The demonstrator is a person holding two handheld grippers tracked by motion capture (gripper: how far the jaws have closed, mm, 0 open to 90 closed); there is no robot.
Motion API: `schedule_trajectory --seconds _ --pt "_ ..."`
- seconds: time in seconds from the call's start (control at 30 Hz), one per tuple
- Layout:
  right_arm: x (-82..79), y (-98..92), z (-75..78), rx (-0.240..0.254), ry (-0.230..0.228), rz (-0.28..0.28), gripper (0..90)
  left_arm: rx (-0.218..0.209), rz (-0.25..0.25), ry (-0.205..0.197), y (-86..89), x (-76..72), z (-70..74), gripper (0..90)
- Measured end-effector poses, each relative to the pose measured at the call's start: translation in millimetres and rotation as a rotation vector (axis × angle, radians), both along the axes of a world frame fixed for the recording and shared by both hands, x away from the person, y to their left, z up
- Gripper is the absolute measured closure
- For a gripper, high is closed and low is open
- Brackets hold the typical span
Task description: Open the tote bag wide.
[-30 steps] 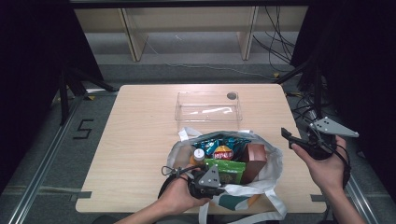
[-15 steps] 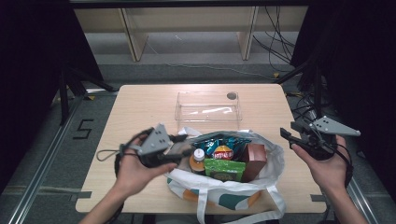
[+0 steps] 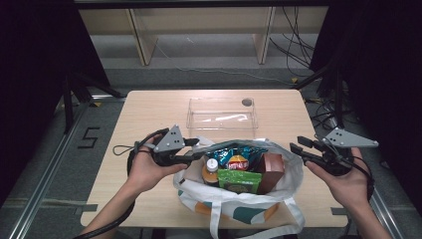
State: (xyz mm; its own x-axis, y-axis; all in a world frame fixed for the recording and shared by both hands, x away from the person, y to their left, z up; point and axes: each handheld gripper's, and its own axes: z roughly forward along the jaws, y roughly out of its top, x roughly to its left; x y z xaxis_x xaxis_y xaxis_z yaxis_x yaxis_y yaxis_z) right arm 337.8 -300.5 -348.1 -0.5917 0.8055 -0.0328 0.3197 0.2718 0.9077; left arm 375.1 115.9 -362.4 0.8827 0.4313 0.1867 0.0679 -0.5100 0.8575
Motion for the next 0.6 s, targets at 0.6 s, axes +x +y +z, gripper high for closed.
schedule_trajectory --seconds 0.6 --pt "8.1 8.5 -17.6 -0.066 0.127 0.044 82.0 0.176 0.000 -0.036 -7.6 9.6 -10.2 69.5"
